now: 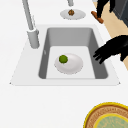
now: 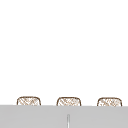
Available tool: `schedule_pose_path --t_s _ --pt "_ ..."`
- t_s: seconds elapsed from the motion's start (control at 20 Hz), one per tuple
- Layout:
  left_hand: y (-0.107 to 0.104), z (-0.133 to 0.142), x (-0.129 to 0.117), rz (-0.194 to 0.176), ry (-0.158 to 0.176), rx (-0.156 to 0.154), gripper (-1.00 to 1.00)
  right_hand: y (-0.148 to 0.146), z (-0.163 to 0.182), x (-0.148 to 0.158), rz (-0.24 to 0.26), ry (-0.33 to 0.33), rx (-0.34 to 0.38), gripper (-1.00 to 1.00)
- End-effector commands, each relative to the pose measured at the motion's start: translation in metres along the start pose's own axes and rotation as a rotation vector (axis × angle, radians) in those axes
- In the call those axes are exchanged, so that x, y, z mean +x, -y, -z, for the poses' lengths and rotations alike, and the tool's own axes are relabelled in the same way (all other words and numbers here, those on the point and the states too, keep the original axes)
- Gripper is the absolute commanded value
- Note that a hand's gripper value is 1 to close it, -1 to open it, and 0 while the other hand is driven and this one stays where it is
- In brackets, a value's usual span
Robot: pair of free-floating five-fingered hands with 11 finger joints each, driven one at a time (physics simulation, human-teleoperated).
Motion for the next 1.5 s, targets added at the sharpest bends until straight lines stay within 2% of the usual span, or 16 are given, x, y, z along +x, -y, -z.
schedule_pose_path --t_s 0.0,0.25,0.4,0.7,0.9,1.45 --pt "0.000 0.000 0.000 0.000 0.000 0.000 0.00 0.020 0.013 0.001 -0.011 -0.009 -0.025 -1.00" --pt "0.000 0.000 0.000 0.014 -0.005 0.006 0.00 0.049 0.031 0.006 -0.023 -0.031 -0.060 -1.00" --pt "0.000 0.000 -0.001 0.020 -0.007 0.009 0.00 0.065 0.039 0.014 -0.041 -0.048 -0.115 -1.00" --pt "0.001 0.001 -0.001 0.026 -0.009 0.013 0.00 0.095 0.058 0.027 -0.086 -0.077 -0.257 -1.00" --pt "0.001 0.001 -0.001 0.029 -0.011 0.015 0.00 0.116 0.068 0.036 -0.114 -0.073 -0.356 -1.00" --pt "0.001 0.001 -0.001 0.032 -0.013 0.017 0.00 0.173 0.070 0.052 -0.173 -0.074 -0.587 -1.00"
